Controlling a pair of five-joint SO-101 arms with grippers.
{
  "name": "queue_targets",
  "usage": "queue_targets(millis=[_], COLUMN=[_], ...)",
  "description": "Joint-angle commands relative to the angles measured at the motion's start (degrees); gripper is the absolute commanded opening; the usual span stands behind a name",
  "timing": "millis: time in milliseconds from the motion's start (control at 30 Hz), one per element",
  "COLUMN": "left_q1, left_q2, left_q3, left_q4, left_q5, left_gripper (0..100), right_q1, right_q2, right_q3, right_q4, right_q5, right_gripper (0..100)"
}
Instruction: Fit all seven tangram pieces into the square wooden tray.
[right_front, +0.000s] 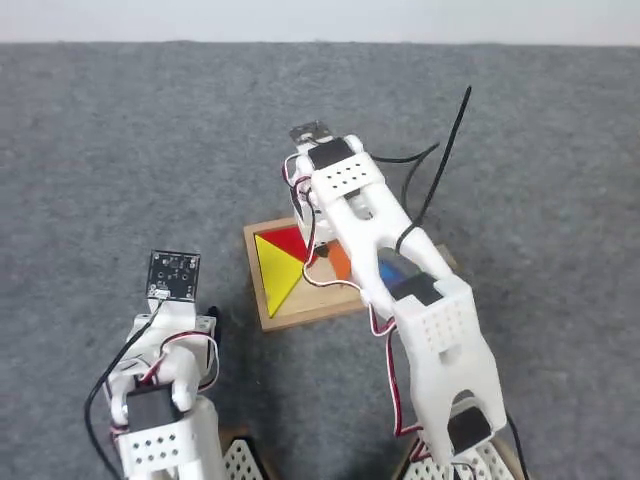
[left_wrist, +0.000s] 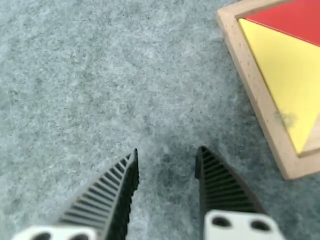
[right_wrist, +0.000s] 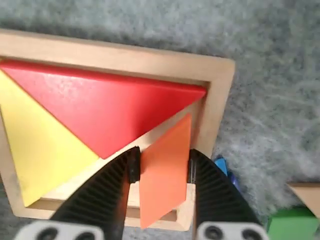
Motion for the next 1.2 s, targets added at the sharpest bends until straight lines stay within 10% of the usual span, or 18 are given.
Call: queue_targets(millis=[0, 500, 1167], left_q1=[0.18, 0.18, 0.18], left_q2=[-1.05, -1.05, -1.05], left_q3=[-0.48, -0.48, -0.48], left_q4=[0.35, 0.35, 0.35], left_q5=[0.35, 0.35, 0.35], left_gripper=[19, 19, 19], right_q1=[-1.1, -0.66, -2.42], right_q2=[-0.31, -0.04, 0.22], right_q3=[-3.52, -5.1, -2.55], right_q4=[-1.54, -2.42, 6.02], right_q5=[-0.62, -0.09, 2.29], right_gripper=[9.5, 31.8, 32.2])
